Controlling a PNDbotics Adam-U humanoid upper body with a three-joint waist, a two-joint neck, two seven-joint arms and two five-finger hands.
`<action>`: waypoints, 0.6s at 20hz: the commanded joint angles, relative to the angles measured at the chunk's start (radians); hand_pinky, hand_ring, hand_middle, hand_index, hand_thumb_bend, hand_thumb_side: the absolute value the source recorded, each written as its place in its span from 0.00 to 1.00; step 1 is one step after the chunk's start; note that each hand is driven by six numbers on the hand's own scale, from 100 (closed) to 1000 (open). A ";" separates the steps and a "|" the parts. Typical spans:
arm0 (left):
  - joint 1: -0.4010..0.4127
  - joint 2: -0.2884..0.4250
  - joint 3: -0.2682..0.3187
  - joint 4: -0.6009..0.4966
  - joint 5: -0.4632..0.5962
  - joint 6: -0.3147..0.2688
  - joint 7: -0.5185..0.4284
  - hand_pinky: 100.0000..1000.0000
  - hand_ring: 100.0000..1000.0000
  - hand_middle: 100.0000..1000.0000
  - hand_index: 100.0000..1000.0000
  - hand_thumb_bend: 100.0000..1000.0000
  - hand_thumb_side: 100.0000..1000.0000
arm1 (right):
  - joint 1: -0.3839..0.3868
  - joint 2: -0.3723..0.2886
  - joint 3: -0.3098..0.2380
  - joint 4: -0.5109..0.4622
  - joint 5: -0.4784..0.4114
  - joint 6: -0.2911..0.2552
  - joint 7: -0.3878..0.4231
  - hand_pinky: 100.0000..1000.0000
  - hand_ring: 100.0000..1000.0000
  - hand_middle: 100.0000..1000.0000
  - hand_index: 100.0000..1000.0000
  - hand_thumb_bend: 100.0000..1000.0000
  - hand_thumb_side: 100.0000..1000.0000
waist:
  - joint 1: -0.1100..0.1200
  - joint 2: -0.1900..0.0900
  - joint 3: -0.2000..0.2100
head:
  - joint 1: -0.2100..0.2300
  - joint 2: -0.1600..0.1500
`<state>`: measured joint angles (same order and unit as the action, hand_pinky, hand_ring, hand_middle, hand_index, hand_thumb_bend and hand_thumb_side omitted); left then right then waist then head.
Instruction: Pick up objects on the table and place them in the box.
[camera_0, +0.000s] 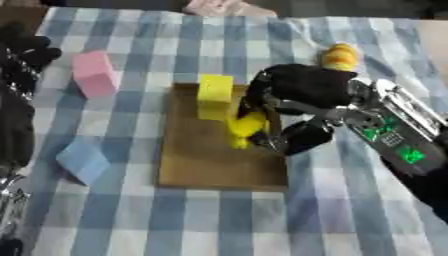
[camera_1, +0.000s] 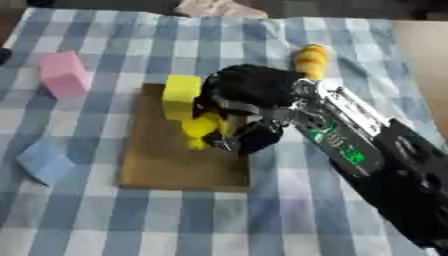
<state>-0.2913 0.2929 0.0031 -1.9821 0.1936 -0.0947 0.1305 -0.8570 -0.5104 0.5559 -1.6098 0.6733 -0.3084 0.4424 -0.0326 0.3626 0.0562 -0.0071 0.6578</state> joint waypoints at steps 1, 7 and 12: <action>-0.012 0.008 0.001 -0.018 0.004 -0.001 -0.004 0.91 0.70 0.64 0.84 0.01 0.72 | -0.009 0.000 -0.003 0.031 0.025 -0.027 0.004 0.74 0.58 0.45 0.71 0.00 0.14 | 0.002 -0.019 0.002 | -0.001 -0.007; -0.012 0.007 0.001 -0.018 0.004 0.000 -0.004 0.91 0.70 0.64 0.84 0.01 0.72 | -0.002 0.000 0.003 0.044 0.034 -0.083 0.075 0.86 0.87 0.80 0.95 0.00 0.41 | 0.001 -0.021 0.000 | 0.000 -0.008; -0.012 0.006 0.001 -0.018 0.004 0.000 -0.004 0.91 0.70 0.64 0.84 0.01 0.72 | 0.000 -0.004 -0.013 0.027 0.038 -0.096 0.097 0.94 0.96 0.87 1.00 0.00 0.34 | 0.003 -0.022 -0.003 | 0.002 -0.009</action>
<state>-0.2915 0.2901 0.0031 -1.9821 0.1938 -0.0930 0.1288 -0.8441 -0.4988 0.5600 -1.5631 0.7066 -0.4013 0.5338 -0.0328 0.3627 0.0541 -0.0060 0.6578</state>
